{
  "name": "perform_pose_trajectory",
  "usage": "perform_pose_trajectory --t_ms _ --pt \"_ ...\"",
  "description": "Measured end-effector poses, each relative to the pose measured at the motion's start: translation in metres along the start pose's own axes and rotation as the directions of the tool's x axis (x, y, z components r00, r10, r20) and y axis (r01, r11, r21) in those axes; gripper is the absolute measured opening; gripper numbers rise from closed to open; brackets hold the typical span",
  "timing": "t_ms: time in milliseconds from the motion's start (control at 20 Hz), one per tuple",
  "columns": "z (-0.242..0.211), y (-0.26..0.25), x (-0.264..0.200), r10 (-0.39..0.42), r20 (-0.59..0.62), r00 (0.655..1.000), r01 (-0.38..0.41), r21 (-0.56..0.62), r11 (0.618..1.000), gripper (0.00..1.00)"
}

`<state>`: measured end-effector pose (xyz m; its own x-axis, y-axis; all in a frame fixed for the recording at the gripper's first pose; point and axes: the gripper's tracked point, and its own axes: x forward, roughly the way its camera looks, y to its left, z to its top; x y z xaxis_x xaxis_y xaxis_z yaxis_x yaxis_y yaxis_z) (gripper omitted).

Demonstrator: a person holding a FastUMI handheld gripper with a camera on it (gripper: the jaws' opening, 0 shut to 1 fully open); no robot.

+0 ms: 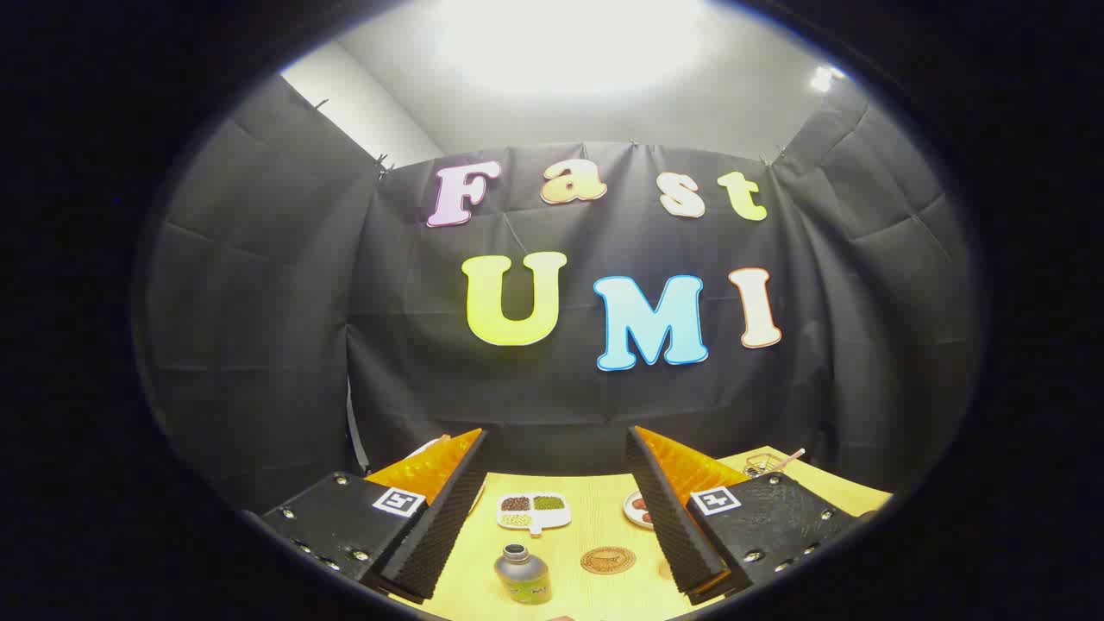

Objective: Take the bottle from table, then pour the juice into the cup, finally place the bottle on the coaster

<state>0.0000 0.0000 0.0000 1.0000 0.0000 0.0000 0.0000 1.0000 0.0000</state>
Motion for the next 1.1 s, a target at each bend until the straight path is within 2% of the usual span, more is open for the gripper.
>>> perform_pose_trajectory --t_ms 700,1100 --pt "-0.015 0.004 0.006 0.001 -0.014 1.0 -0.002 -0.045 0.999 0.97" --pt "-0.069 0.008 0.01 -0.02 -0.02 1.0 0.019 -0.051 0.998 0.97"
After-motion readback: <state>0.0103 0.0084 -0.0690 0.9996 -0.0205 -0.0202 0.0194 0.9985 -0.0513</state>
